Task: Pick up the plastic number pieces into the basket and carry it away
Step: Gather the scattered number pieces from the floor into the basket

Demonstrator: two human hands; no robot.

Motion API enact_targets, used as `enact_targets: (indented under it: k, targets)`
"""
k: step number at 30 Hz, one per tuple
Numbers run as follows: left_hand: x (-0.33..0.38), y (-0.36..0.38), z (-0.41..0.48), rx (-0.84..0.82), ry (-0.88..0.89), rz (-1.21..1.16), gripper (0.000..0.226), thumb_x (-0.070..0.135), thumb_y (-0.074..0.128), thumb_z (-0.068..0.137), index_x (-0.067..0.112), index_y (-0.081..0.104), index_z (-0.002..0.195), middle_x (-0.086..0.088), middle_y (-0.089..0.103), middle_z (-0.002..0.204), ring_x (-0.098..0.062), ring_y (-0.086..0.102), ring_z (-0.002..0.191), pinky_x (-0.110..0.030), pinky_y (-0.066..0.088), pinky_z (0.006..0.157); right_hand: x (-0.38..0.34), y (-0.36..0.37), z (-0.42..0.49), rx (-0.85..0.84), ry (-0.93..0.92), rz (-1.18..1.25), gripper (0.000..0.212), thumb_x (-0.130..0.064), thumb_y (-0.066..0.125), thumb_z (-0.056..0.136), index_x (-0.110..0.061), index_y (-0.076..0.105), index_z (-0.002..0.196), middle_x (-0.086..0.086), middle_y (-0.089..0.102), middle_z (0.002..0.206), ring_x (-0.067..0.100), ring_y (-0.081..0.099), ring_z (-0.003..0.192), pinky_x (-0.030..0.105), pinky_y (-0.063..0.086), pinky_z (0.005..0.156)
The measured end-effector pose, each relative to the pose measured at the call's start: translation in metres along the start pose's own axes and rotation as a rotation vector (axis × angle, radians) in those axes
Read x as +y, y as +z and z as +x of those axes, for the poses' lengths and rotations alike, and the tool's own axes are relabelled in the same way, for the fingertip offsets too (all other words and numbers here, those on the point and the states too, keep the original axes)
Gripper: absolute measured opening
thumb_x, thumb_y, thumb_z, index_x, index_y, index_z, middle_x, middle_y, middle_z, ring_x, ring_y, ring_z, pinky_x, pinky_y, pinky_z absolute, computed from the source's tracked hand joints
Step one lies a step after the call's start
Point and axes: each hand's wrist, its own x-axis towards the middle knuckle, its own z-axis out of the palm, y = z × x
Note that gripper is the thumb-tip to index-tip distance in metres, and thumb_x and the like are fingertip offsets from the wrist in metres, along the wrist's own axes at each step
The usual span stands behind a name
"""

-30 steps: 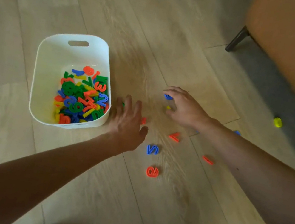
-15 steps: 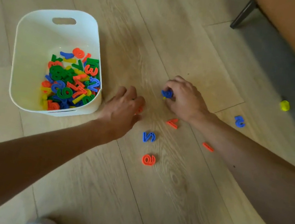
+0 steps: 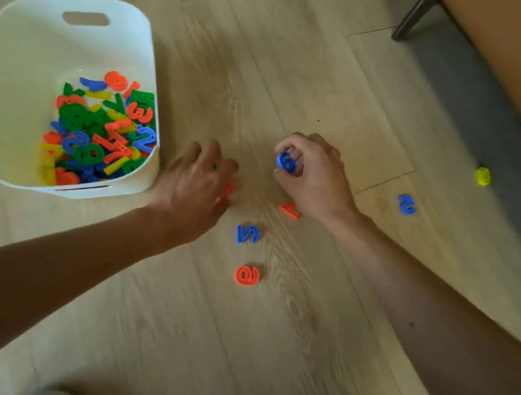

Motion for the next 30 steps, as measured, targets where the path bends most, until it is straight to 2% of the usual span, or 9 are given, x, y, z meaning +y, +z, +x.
enact_targets:
  k: [2, 5, 9, 14, 17, 20, 23, 26, 30]
  targets:
    - [-0.005, 0.003, 0.0, 0.022, -0.01, -0.015, 0.028, 0.026, 0.07, 0.084, 0.015, 0.061, 0.108, -0.014, 0.049, 0.11, -0.038, 0.051, 0.099, -0.049, 0.052, 0.079, 0.014, -0.015, -0.015, 0.077, 0.059, 0.072, 0.023, -0.021, 0.07, 0.07, -0.028, 0.067, 0.092, -0.001, 0.061, 0.089, 0.014, 0.06, 0.072, 0.036, 0.053, 0.073]
    - [-0.007, 0.004, 0.005, -0.015, -0.023, -0.063, 0.026, 0.014, 0.072, 0.081, 0.014, 0.066, 0.106, -0.015, 0.053, 0.104, -0.041, 0.054, 0.096, -0.048, 0.052, 0.082, 0.052, -0.05, -0.034, 0.197, 0.223, 0.127, 0.022, -0.019, 0.07, 0.071, -0.027, 0.068, 0.09, -0.003, 0.063, 0.085, 0.003, 0.054, 0.061, 0.02, 0.046, 0.063]
    - [-0.003, 0.004, 0.009, -0.055, -0.001, -0.101, 0.033, 0.003, 0.075, 0.07, 0.017, 0.067, 0.099, -0.012, 0.055, 0.096, -0.042, 0.063, 0.082, -0.045, 0.054, 0.072, 0.109, -0.1, -0.054, 0.352, 0.391, 0.099, 0.02, -0.019, 0.072, 0.075, -0.027, 0.067, 0.092, -0.005, 0.064, 0.083, 0.005, 0.056, 0.062, 0.008, 0.04, 0.058]
    - [0.008, 0.008, 0.012, -0.016, 0.031, -0.212, 0.031, -0.002, 0.073, 0.071, 0.016, 0.067, 0.095, -0.006, 0.056, 0.089, -0.037, 0.064, 0.067, -0.033, 0.044, 0.06, 0.184, -0.155, -0.049, 0.536, 0.516, 0.009, 0.017, -0.025, 0.066, 0.07, -0.027, 0.065, 0.087, -0.008, 0.06, 0.07, 0.008, 0.055, 0.058, 0.028, 0.049, 0.064]
    - [0.016, 0.011, 0.009, -0.004, 0.077, -0.278, 0.022, 0.007, 0.072, 0.08, 0.016, 0.066, 0.099, -0.002, 0.055, 0.088, -0.032, 0.063, 0.066, -0.033, 0.044, 0.061, 0.213, -0.172, -0.036, 0.506, 0.569, -0.091, 0.017, -0.022, 0.074, 0.077, -0.029, 0.061, 0.085, -0.007, 0.061, 0.075, 0.017, 0.059, 0.07, 0.038, 0.055, 0.073]
    - [0.022, 0.013, 0.007, -0.026, 0.102, -0.288, 0.026, 0.011, 0.073, 0.08, 0.017, 0.065, 0.103, 0.001, 0.054, 0.089, -0.026, 0.061, 0.069, -0.029, 0.04, 0.058, 0.235, -0.172, -0.024, 0.427, 0.602, -0.179, 0.015, -0.025, 0.071, 0.079, -0.029, 0.059, 0.085, -0.002, 0.064, 0.083, 0.027, 0.066, 0.084, 0.041, 0.055, 0.08]
    - [0.03, 0.012, 0.004, -0.09, 0.098, -0.297, 0.037, 0.016, 0.08, 0.075, 0.019, 0.063, 0.108, 0.005, 0.054, 0.092, -0.017, 0.057, 0.071, -0.022, 0.036, 0.057, 0.25, -0.171, -0.013, 0.398, 0.63, -0.217, 0.024, -0.028, 0.072, 0.081, -0.02, 0.064, 0.103, 0.008, 0.068, 0.109, 0.033, 0.063, 0.103, 0.041, 0.052, 0.088]
    - [0.037, 0.014, 0.0, -0.122, 0.098, -0.32, 0.041, 0.029, 0.082, 0.074, 0.022, 0.063, 0.11, 0.01, 0.053, 0.095, -0.01, 0.055, 0.073, -0.015, 0.035, 0.061, 0.259, -0.174, -0.006, 0.343, 0.673, -0.271, 0.041, -0.027, 0.071, 0.086, -0.013, 0.06, 0.123, 0.011, 0.058, 0.132, 0.033, 0.054, 0.121, 0.04, 0.045, 0.1]
    - [0.041, 0.016, -0.001, -0.158, 0.116, -0.34, 0.044, 0.035, 0.078, 0.078, 0.024, 0.061, 0.117, 0.012, 0.051, 0.104, -0.006, 0.055, 0.082, -0.017, 0.04, 0.068, 0.267, -0.172, 0.0, 0.293, 0.707, -0.316, 0.043, -0.029, 0.07, 0.088, -0.008, 0.062, 0.124, 0.017, 0.058, 0.132, 0.036, 0.054, 0.122, 0.04, 0.046, 0.1]
